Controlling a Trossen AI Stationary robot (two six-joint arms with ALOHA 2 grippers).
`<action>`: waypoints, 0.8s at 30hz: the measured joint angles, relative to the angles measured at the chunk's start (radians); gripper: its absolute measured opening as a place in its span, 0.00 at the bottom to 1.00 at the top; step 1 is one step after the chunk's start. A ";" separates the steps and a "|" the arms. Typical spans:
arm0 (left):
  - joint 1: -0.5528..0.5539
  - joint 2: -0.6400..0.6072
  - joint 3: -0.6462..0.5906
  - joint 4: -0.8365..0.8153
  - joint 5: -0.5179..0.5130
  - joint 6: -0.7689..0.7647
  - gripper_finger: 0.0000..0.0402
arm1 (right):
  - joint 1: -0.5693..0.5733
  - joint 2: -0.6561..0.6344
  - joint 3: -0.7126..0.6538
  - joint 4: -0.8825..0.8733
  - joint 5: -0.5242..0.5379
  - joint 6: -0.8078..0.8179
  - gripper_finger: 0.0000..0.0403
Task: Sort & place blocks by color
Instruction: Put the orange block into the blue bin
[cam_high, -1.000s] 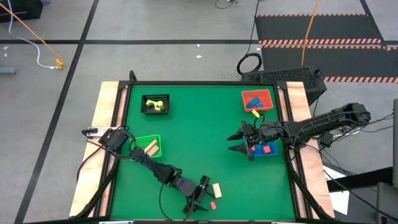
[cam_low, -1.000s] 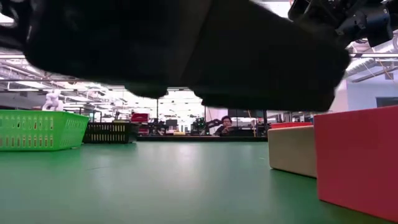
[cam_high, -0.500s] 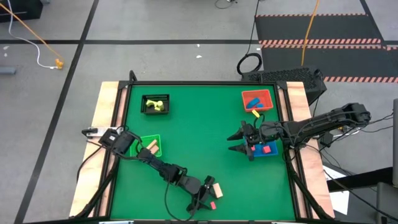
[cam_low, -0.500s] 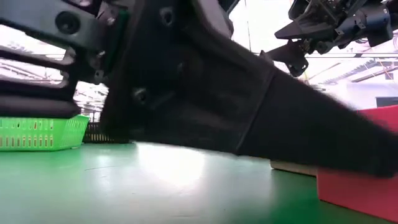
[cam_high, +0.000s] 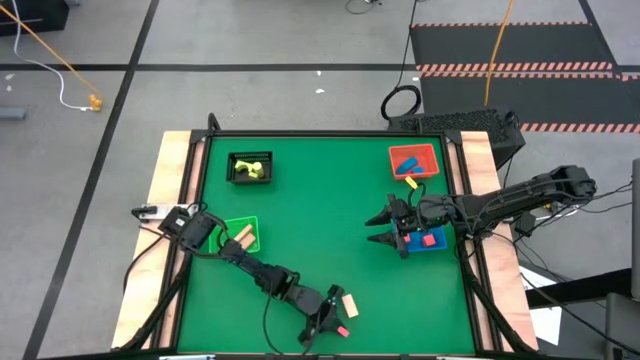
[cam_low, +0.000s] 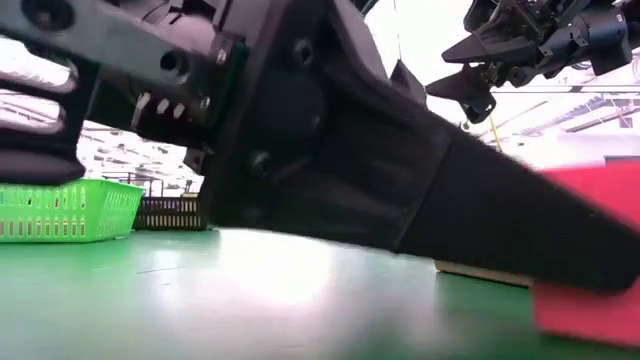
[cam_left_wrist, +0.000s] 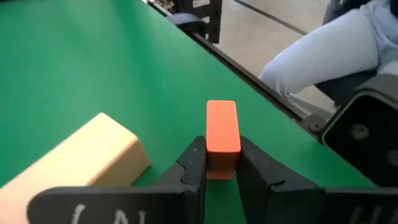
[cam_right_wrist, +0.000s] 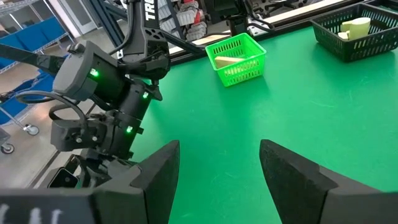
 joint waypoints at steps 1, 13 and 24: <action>0.000 0.000 0.000 0.006 -0.003 -0.001 0.14 | 0.000 0.000 0.000 0.000 0.000 0.000 0.53; 0.002 -0.119 0.000 0.016 -0.241 0.001 0.14 | 0.000 0.000 0.000 0.001 0.000 0.000 0.53; 0.019 -0.277 0.000 -0.089 -0.634 0.115 0.14 | 0.000 0.000 0.000 0.056 -0.004 0.318 0.53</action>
